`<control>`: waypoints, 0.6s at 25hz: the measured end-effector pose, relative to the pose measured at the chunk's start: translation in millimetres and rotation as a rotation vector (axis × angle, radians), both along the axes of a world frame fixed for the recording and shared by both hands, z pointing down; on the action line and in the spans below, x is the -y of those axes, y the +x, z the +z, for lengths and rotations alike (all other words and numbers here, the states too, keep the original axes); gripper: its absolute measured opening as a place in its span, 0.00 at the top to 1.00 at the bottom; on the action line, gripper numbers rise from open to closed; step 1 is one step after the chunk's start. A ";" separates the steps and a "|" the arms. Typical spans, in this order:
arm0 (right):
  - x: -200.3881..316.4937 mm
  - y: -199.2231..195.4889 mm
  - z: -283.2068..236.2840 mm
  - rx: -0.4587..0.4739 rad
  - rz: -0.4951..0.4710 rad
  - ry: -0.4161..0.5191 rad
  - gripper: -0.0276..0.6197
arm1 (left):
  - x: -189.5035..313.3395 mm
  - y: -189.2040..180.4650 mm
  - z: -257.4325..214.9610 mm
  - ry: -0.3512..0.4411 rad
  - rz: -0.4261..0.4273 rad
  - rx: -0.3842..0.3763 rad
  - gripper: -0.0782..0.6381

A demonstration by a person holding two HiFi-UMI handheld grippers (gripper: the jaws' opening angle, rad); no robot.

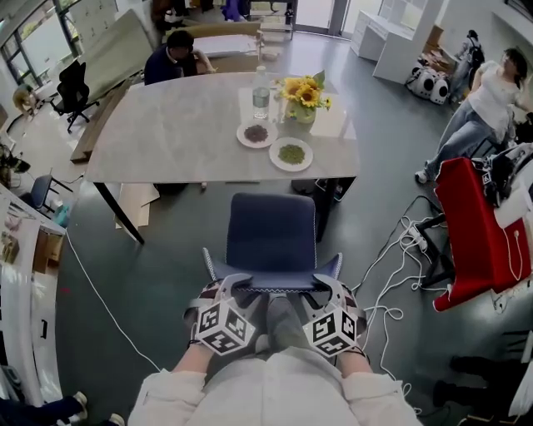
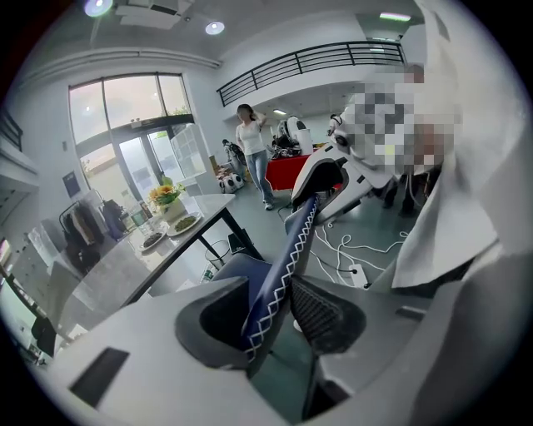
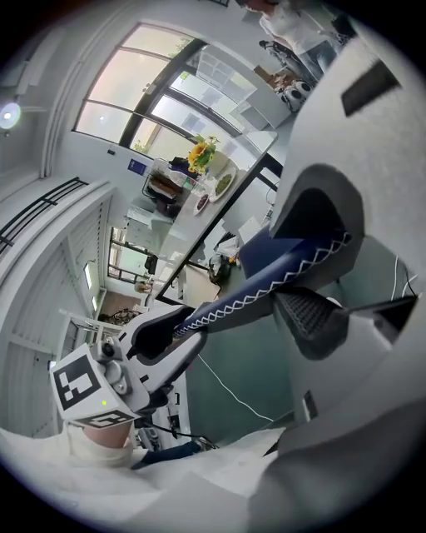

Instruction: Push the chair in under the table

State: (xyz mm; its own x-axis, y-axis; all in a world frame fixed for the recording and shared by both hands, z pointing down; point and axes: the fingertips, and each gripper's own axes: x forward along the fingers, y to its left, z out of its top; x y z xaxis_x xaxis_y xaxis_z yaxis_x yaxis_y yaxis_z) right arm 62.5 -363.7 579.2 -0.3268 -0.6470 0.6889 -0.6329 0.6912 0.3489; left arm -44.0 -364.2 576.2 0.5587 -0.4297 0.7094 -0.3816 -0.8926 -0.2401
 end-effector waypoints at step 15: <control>83.5 11.6 -1.6 0.006 -0.012 -0.005 0.71 | 80.0 11.1 -0.1 -0.019 -0.018 0.008 0.67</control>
